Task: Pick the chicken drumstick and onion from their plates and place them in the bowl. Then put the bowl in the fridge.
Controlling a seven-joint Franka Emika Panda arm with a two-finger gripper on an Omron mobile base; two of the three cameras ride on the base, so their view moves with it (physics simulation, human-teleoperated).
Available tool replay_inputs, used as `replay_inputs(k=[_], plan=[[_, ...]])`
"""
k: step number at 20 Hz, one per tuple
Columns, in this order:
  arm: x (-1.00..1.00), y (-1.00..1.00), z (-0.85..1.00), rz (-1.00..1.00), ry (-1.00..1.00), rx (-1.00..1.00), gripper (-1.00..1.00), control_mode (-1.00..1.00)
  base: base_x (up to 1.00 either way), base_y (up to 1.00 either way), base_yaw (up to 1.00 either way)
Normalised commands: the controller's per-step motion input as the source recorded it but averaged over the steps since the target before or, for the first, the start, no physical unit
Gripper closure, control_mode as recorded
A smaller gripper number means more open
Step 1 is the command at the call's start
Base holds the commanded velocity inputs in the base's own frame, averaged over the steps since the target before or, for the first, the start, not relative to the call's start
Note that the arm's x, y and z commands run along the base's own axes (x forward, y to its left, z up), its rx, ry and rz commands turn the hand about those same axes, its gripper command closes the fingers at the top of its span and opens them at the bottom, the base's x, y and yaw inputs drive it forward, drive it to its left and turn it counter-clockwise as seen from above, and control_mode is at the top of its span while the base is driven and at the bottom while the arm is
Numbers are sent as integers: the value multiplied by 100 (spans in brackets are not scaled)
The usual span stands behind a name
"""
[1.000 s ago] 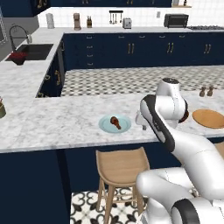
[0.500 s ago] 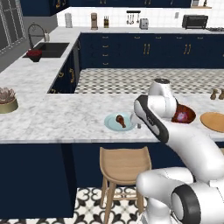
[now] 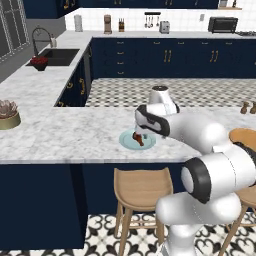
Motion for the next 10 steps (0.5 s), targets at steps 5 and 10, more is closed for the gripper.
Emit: replay_inputs(k=[5, 10], plan=[[35, 5, -46, 7, 0, 0, -100, -100, 0, 0, 0], [23, 16, -40, 0, 0, 0, -100, -100, 0, 0, 0]])
